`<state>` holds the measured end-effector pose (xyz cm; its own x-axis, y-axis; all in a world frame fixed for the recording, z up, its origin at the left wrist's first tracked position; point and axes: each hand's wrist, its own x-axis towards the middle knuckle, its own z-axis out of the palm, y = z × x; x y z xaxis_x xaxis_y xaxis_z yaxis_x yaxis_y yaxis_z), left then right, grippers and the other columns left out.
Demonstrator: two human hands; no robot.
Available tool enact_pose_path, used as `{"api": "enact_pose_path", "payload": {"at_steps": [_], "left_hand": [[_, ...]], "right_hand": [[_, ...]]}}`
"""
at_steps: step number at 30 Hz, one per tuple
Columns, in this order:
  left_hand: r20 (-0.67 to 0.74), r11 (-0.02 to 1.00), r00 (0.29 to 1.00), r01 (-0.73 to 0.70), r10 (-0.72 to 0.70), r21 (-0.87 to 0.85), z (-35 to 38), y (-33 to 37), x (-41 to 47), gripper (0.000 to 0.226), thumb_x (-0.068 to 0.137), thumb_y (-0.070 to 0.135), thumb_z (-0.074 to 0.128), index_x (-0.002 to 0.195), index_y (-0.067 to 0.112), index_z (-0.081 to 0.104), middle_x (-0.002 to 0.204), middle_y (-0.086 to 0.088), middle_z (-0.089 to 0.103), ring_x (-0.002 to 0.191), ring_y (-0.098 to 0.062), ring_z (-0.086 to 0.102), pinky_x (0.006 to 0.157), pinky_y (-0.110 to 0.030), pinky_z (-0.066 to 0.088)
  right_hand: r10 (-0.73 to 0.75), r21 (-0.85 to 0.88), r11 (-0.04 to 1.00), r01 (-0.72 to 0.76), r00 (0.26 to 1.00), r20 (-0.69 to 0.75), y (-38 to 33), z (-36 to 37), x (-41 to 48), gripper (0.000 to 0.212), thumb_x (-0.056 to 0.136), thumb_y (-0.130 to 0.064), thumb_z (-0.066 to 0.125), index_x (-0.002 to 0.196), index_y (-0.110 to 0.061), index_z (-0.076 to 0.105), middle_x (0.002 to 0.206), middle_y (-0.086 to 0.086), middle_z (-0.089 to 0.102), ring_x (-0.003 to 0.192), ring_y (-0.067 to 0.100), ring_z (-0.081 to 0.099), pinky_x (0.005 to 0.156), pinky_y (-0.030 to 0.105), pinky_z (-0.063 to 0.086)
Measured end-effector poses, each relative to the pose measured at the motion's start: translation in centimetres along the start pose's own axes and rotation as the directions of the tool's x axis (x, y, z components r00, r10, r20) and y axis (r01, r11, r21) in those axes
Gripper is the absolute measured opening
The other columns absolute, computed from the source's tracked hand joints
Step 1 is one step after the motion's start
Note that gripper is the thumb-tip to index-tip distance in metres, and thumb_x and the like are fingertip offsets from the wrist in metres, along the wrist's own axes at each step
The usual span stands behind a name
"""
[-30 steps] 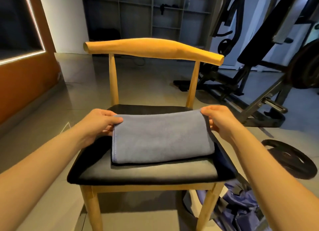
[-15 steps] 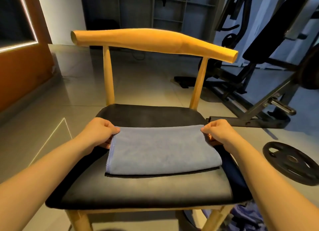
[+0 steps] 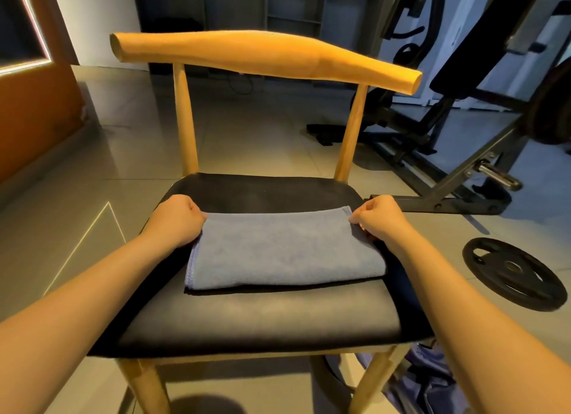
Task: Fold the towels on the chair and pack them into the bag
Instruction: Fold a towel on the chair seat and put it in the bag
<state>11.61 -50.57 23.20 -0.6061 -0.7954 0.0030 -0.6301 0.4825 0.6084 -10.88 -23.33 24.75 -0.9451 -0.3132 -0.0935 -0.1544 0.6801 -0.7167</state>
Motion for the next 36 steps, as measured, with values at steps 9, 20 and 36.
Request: {"api": "enact_pose_path", "payload": {"at_steps": [9,20,36], "left_hand": [[-0.101,0.815,0.852,-0.448,0.514,0.368,-0.6,1.6,-3.5,0.047,0.091,0.052,0.065,0.126,0.023,0.055,0.114,-0.002,0.070,0.103,-0.029,0.067,0.085,-0.043,0.055],[0.516,0.680,0.728,-0.655,0.451,0.330,2.0,0.6,-5.1,0.080,0.092,0.080,0.013,0.162,0.042,0.004,0.172,0.007,-0.004,0.158,-0.015,-0.005,0.123,-0.035,-0.006],[0.310,0.566,0.576,-0.814,0.756,0.133,-2.7,-3.0,-8.9,0.052,0.072,0.079,0.070,0.107,0.042,0.058,0.115,0.024,0.056,0.108,-0.003,0.054,0.091,-0.024,0.051]], "right_hand": [[0.022,0.030,0.999,-0.024,0.998,0.051,0.0,-1.9,-2.4,0.014,0.094,-0.016,0.068,0.096,-0.003,0.074,0.083,0.015,0.071,0.073,0.023,0.066,0.064,0.035,0.059],[0.186,-0.154,0.977,-0.151,0.949,0.253,0.8,-4.0,-8.5,0.029,0.095,-0.023,0.071,0.107,0.001,0.060,0.092,0.020,0.071,0.061,0.027,0.074,0.051,0.033,0.059],[0.057,-0.155,0.986,-0.065,0.997,-0.056,2.9,-3.7,-8.0,0.013,0.085,-0.008,0.077,0.089,-0.006,0.066,0.096,0.017,0.067,0.080,0.027,0.064,0.074,0.044,0.061]]}}
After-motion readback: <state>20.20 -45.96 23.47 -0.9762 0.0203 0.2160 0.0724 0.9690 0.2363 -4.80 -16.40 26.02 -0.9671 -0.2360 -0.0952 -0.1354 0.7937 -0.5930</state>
